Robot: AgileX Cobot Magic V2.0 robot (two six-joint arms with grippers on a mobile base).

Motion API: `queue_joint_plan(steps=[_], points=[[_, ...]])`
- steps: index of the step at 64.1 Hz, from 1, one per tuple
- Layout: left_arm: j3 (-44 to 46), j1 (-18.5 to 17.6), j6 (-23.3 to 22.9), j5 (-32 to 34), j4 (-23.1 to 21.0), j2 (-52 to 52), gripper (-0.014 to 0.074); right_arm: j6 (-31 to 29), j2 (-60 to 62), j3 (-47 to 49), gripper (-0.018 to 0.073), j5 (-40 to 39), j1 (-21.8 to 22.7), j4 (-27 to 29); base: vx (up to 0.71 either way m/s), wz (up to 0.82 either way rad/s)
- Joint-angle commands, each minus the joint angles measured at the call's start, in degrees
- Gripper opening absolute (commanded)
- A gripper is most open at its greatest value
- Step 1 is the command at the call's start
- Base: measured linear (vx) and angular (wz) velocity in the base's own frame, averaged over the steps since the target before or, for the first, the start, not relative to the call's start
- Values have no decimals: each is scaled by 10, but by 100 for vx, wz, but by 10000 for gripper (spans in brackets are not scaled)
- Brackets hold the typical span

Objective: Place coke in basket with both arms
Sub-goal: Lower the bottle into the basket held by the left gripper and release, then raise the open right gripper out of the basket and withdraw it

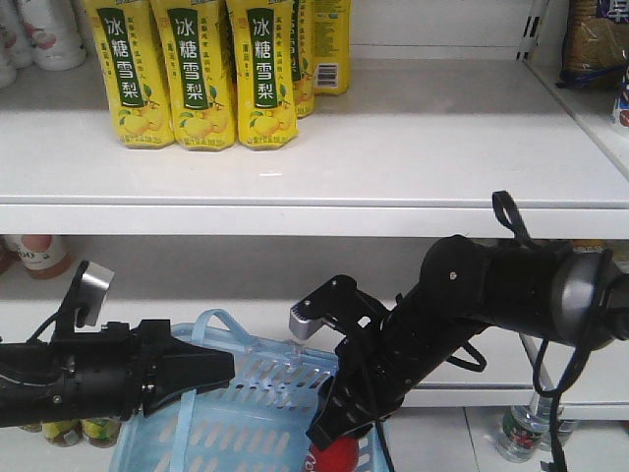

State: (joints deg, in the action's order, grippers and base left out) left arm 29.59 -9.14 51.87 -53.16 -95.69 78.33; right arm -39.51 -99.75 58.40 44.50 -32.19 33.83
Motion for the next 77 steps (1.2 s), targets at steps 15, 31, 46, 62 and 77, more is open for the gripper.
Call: queue_joint_plan(steps=[15, 31, 46, 62, 77], points=[[12, -1, 1, -38, -53, -18, -6, -4, 11, 20, 379, -1, 1, 12, 0, 0], [12, -1, 1, -38, -53, -18, -6, 7, 38, 20, 410, 24, 2, 3, 0, 0], [12, -1, 1, -38, -53, -18, -6, 66, 138, 20, 403, 25, 2, -85, 0, 0], [12, -1, 1, -38, -53, -18, -6, 141, 267, 20, 403, -2, 3, -204, 0, 0], [12, -1, 1, -38, -53, -18, -6, 201, 359, 20, 403, -60, 3, -273, 0, 0]])
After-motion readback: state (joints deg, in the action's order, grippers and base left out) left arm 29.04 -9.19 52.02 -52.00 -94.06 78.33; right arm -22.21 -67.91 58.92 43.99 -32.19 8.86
